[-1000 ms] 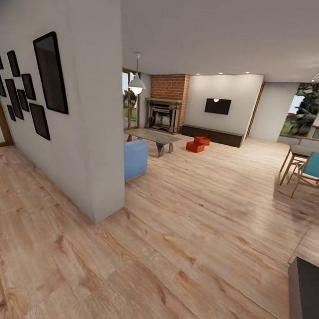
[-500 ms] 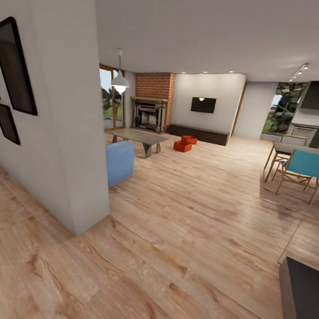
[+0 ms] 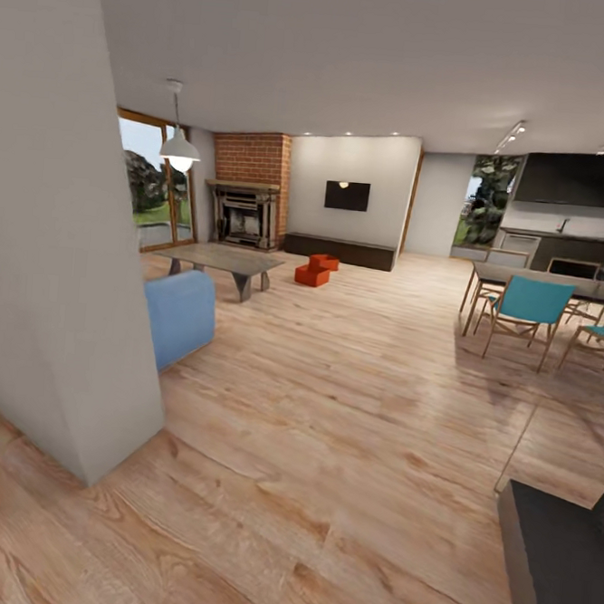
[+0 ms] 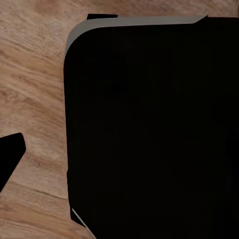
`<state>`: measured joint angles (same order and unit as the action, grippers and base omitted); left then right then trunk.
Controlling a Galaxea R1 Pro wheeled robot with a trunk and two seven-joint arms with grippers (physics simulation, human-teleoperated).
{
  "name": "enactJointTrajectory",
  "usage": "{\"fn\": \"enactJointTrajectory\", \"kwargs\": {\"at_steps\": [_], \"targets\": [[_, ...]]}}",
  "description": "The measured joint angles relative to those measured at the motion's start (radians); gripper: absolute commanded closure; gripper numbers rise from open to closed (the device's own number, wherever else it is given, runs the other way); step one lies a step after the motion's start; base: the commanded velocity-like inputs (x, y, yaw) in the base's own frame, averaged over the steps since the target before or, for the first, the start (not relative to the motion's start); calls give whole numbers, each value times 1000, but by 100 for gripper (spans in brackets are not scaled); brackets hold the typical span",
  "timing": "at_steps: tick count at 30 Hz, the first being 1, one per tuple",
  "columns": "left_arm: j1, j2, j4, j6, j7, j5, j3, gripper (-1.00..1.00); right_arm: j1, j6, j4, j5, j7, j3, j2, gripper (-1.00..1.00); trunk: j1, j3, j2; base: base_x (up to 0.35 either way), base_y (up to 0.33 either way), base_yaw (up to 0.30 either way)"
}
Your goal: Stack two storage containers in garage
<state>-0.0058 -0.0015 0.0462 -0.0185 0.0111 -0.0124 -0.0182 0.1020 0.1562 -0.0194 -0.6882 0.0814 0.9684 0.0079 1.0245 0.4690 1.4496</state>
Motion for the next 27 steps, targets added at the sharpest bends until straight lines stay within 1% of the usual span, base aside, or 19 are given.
{"fn": "enactJointTrajectory", "kwargs": {"at_steps": [6,12,22,27], "targets": [[0,0,0,0,0,0,0,-100,0,0,0,0,0,0,-1,-100,0,0,0,322,0,-233],[0,0,0,0,0,0,0,-100,0,0,0,0,0,0,-1,-100,0,0,0,322,0,-130],[0,0,0,0,0,0,0,-100,0,0,0,0,0,1,-1,-100,0,0,0,322,0,-235],[0,0,0,0,0,0,0,-100,0,0,0,-1,0,-2,-1,-100,0,0,0,322,0,-69]]}}
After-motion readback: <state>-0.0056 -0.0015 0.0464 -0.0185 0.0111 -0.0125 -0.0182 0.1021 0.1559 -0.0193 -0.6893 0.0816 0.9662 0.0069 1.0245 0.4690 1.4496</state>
